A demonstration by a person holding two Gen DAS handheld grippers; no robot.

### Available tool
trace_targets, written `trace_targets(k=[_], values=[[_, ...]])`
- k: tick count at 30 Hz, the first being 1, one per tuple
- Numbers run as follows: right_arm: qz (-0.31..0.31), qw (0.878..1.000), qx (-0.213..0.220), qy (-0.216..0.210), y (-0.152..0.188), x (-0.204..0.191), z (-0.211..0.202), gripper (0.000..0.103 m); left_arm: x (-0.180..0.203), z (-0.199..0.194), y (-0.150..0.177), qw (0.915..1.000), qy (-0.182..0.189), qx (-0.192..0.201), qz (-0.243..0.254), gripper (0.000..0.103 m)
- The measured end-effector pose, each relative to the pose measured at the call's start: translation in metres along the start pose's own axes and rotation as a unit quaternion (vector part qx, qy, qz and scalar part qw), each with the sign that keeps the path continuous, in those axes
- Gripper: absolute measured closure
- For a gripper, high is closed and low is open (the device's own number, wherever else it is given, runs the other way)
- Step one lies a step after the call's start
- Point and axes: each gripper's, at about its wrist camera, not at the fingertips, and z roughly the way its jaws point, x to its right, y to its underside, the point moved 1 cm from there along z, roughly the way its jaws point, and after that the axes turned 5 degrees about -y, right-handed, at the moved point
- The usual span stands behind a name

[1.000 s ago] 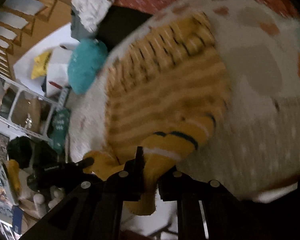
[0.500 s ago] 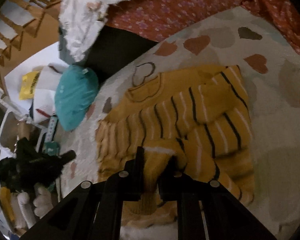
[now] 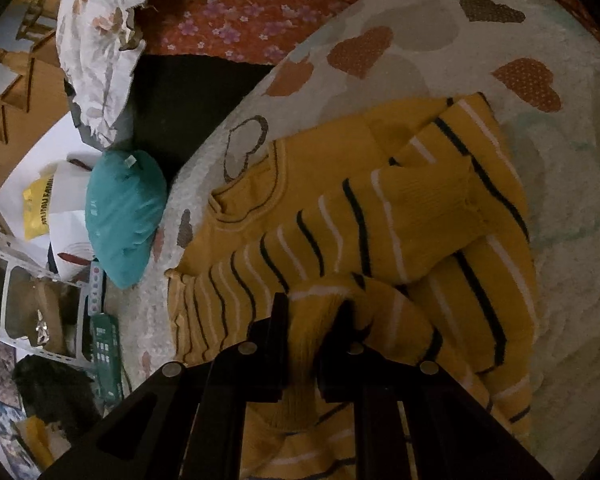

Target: Fold small clothes

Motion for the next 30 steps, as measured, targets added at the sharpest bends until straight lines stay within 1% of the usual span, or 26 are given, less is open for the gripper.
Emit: trace_targets(k=[1,2,3,4,5,6,7,9,11,13,16,17,19,20,21,22,23,25,27,28,30], values=[[-0.001,1.0,0.001,0.0,0.0,0.0,-0.001,0.09,0.007,0.004,0.007,0.9998,-0.006,-0.002,0.016,0.051],[-0.003,1.0,0.001,0.0,0.001,-0.001,-0.002,0.09,0.012,0.008,0.01,0.9995,-0.013,-0.003,0.029,0.05],[-0.007,1.0,0.001,0.002,0.001,-0.002,-0.002,0.09,0.018,0.012,0.013,0.9989,-0.023,-0.005,0.041,0.05],[-0.012,1.0,0.002,0.006,0.003,-0.003,-0.003,0.09,0.022,0.016,0.014,0.998,-0.036,-0.008,0.051,0.055],[-0.013,1.0,0.002,0.007,0.003,-0.004,-0.003,0.09,0.026,0.02,0.015,0.9965,-0.055,-0.014,0.061,0.094],[-0.014,1.0,0.002,0.005,0.004,-0.005,-0.004,0.09,0.027,0.024,0.014,0.9952,-0.072,-0.024,0.062,0.096],[-0.014,1.0,0.003,0.002,0.004,-0.006,-0.006,0.091,0.025,0.024,0.013,0.9953,-0.078,-0.023,0.053,0.099],[-0.013,1.0,0.007,-0.005,0.003,-0.009,-0.01,0.091,0.017,0.014,0.008,0.997,-0.07,-0.009,0.032,0.099],[-0.012,1.0,0.013,-0.018,-0.002,-0.015,-0.013,0.091,0.007,-0.001,-0.005,0.9984,-0.056,0.01,0.0,0.099],[-0.011,0.999,0.024,-0.025,-0.011,-0.02,-0.012,0.091,0.0,-0.017,-0.026,0.9975,-0.057,0.038,-0.018,0.099],[0.001,0.998,0.049,-0.041,-0.029,-0.023,-0.006,0.091,-0.006,-0.028,-0.068,0.9937,-0.078,0.07,-0.04,0.099],[0.003,0.997,0.053,-0.047,-0.032,-0.022,-0.004,0.09,-0.011,-0.029,-0.085,0.9918,-0.085,0.078,-0.055,0.099],[0.01,0.996,0.073,-0.046,-0.04,-0.017,0.002,0.086,-0.02,-0.021,-0.109,0.9885,-0.101,0.082,-0.077,0.098],[0.017,0.996,0.078,-0.047,-0.042,-0.014,0.005,0.069,-0.025,-0.014,-0.121,0.9862,-0.117,0.081,-0.084,0.098],[0.024,0.995,0.078,-0.051,-0.043,-0.011,0.007,0.055,-0.028,-0.005,-0.13,0.9837,-0.137,0.078,-0.087,0.098],[0.036,0.994,0.082,-0.062,-0.045,-0.006,0.006,0.032,-0.032,0.006,-0.136,0.9812,-0.158,0.068,-0.087,0.098],[0.046,0.992,0.09,-0.071,-0.047,-0.002,0.002,0.027,-0.034,0.014,-0.139,0.9806,-0.163,0.058,-0.092,0.097],[0.065,0.988,0.105,-0.095,-0.053,0.005,-0.012,0.027,-0.042,0.019,-0.137,0.9813,-0.149,0.047,-0.113,0.097],[0.08,0.984,0.119,-0.107,-0.057,0.01,-0.025,0.027,-0.045,0.015,-0.135,0.9817,-0.134,0.053,-0.124,0.097],[0.085,0.983,0.128,-0.104,-0.059,0.013,-0.033,0.027,-0.046,0.01,-0.134,0.9815,-0.131,0.057,-0.127,0.094],[0.078,0.983,0.132,-0.099,-0.059,0.013,-0.04,0.029,-0.048,-0.001,-0.131,0.9808,-0.126,0.067,-0.133,0.092]])
